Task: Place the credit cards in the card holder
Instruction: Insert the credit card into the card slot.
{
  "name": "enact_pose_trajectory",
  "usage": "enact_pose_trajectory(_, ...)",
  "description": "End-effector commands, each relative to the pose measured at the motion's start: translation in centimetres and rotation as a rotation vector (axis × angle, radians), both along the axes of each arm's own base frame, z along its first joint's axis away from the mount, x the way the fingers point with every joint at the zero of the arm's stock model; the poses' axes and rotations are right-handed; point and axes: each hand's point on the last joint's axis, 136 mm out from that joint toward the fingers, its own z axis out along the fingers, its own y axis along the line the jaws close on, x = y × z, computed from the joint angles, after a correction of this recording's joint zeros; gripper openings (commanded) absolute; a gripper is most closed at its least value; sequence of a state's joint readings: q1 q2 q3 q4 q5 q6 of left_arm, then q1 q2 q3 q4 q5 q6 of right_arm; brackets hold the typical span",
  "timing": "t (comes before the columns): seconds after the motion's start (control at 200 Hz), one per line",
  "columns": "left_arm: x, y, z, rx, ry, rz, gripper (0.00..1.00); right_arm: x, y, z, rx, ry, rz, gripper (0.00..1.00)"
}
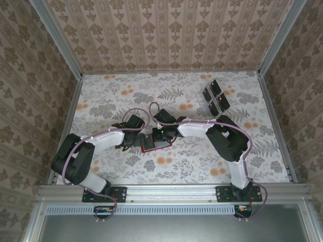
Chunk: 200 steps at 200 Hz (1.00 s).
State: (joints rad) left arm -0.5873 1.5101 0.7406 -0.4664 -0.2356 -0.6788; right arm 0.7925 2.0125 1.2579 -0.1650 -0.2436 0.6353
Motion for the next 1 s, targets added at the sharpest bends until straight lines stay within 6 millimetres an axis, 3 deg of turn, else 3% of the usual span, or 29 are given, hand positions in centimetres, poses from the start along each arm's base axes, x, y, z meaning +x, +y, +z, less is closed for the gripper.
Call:
enact_pose_trajectory(0.0, 0.5, 0.5, 1.3, 0.0, -0.034, 0.001, 1.0, -1.1, 0.4, 0.9, 0.015, 0.014, 0.015, 0.09)
enact_pose_trajectory(0.09, 0.6, 0.8, 2.3, -0.011, -0.055, 0.01, 1.0, -0.8, -0.7, 1.6, 0.007, -0.013, -0.014, 0.27)
enact_pose_trajectory(0.22, 0.7, 1.3, 3.0, -0.02, -0.066, 0.021, 1.0, -0.7, -2.5, 1.4, 0.007, -0.018, -0.06, 0.32)
enact_pose_trajectory(0.5, 0.6, 1.3, 2.6, -0.02, -0.051, 0.017, 1.0, -1.9, -4.9, -0.3, -0.018, 0.024, -0.112, 0.24)
enact_pose_trajectory(0.685, 0.5, 1.3, 2.1, -0.013, -0.038, 0.006, 1.0, -2.1, -5.2, 1.1, -0.011, 0.004, -0.133, 0.17)
enact_pose_trajectory(0.84, 0.4, 1.1, 1.6, -0.021, -0.027, -0.003, 1.0, -2.1, -4.2, 3.1, 0.015, -0.032, -0.115, 0.16)
enact_pose_trajectory(0.995, 0.4, 0.9, 1.1, -0.029, -0.015, -0.008, 1.0, -2.1, -3.1, 3.4, 0.022, -0.034, -0.093, 0.13)
